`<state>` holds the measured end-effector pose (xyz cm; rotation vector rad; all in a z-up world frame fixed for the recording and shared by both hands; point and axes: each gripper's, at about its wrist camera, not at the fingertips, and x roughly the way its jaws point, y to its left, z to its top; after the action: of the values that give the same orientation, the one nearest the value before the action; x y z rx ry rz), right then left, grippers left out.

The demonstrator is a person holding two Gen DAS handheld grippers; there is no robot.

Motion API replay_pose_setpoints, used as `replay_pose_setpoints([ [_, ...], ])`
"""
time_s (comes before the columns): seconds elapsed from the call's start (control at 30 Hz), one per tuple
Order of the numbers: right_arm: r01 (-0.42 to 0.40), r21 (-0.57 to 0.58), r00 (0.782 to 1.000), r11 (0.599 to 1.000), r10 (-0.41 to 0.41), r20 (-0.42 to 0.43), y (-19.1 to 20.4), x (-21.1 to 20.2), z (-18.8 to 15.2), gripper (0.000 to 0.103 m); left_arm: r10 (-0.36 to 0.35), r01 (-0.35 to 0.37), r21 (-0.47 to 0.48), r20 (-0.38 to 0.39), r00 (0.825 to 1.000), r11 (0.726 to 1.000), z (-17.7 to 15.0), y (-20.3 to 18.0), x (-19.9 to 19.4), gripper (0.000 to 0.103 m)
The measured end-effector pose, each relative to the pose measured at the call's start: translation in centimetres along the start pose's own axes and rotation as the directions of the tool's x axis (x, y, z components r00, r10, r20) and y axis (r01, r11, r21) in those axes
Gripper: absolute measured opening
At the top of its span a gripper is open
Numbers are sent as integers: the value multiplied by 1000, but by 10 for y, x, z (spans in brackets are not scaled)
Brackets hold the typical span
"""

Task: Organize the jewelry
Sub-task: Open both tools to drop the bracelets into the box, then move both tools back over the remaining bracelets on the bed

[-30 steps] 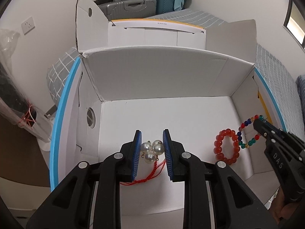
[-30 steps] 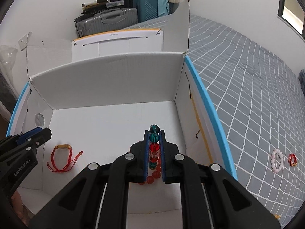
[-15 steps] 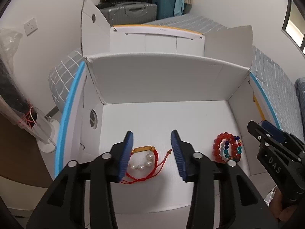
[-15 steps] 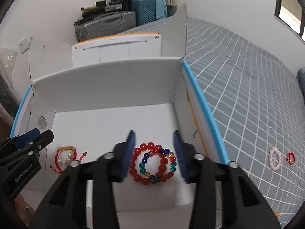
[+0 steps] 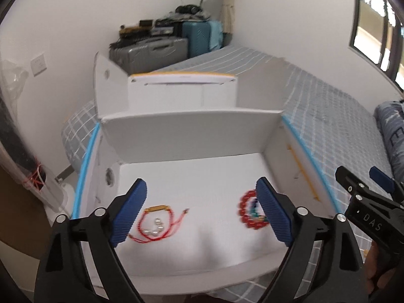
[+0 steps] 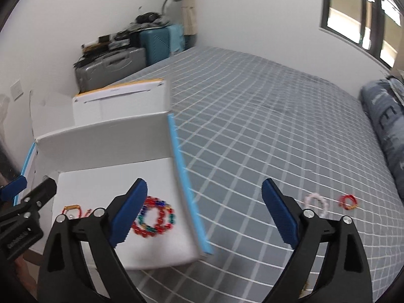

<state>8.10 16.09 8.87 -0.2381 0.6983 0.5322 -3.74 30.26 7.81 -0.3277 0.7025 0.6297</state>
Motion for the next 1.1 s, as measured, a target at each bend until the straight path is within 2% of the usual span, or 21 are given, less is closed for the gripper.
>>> replay_pose_setpoints([
  [0.17,60,48,997,997,-62,38,-47,-22,-12,95,-59,57,29,43,997,998,-6,-40,-17,97],
  [0.37,133,103,990,986,-138,41,-106,-44,-32,95,-143,138,126,31,989,982,-23,-102,-25,97],
  [0.53,203,135,978,970,-207,16,-148,-56,-58,95,-212,205,203,12,977,958,-38,-153,-30,97],
  [0.8,297,210,955,931,-295,-45,-211,-67,-103,95,-324,329,281,-65,944,902,-74,-226,-20,97],
  [1.03,350,237,936,906,-331,-118,-246,-59,-147,95,-353,387,345,-158,922,855,-114,-268,3,97],
  [1.1,345,250,937,905,-318,-142,-254,-52,-157,95,-351,392,358,-176,920,848,-124,-273,13,97],
])
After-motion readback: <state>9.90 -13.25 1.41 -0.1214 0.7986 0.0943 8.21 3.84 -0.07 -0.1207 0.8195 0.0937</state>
